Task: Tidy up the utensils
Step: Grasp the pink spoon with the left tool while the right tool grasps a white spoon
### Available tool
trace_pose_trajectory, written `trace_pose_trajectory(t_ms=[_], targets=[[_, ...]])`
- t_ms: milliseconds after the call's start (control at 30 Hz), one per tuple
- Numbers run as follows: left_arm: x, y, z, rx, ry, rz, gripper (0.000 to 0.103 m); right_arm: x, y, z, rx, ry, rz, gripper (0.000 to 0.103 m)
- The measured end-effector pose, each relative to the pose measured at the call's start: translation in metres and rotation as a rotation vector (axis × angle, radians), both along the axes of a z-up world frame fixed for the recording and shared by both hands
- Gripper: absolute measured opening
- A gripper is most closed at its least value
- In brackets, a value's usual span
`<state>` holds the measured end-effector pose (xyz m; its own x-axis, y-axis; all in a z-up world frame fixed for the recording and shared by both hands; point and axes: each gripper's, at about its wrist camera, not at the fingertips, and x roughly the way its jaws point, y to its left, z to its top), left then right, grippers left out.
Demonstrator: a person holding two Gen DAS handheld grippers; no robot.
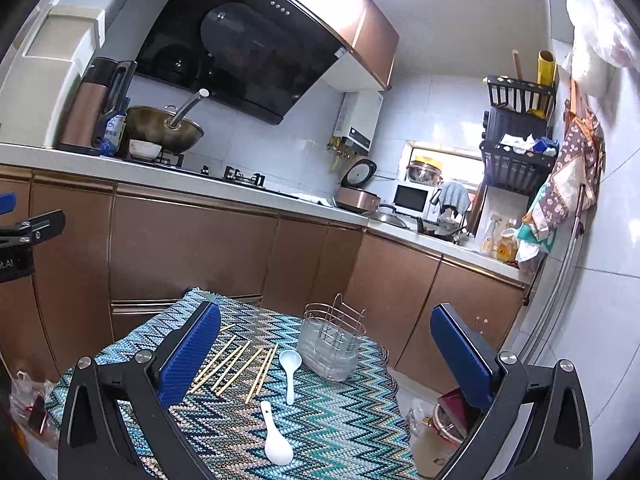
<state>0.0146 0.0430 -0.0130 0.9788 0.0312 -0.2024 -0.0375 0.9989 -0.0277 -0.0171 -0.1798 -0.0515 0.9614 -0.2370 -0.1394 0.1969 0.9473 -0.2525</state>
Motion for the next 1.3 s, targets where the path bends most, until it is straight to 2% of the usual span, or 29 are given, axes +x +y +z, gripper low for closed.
trace_pose_trajectory(t_ms=[167, 500, 800, 1000, 1233, 1300], targets=[[0.014, -0.001, 0.003, -0.006, -0.003, 0.017, 0.099, 0.014, -0.010, -0.002, 0.018, 0.005, 0.004, 0.103], [0.045, -0.016, 0.004, 0.060, -0.005, 0.055, 0.100, 0.040, -0.029, -0.003, 0.074, -0.010, 0.023, 0.103], [0.089, -0.022, -0.012, 0.053, 0.077, 0.038, 0.100, 0.073, -0.038, -0.016, 0.103, 0.039, 0.057, 0.103], [0.123, -0.028, -0.032, 0.055, 0.169, 0.001, 0.100, 0.104, -0.049, -0.035, 0.116, 0.158, 0.058, 0.103], [0.161, -0.026, -0.069, 0.046, 0.356, -0.128, 0.100, 0.142, -0.080, -0.075, 0.250, 0.431, 0.160, 0.102], [0.171, -0.025, -0.082, 0.036, 0.419, -0.168, 0.099, 0.153, -0.088, -0.089, 0.310, 0.506, 0.204, 0.094]])
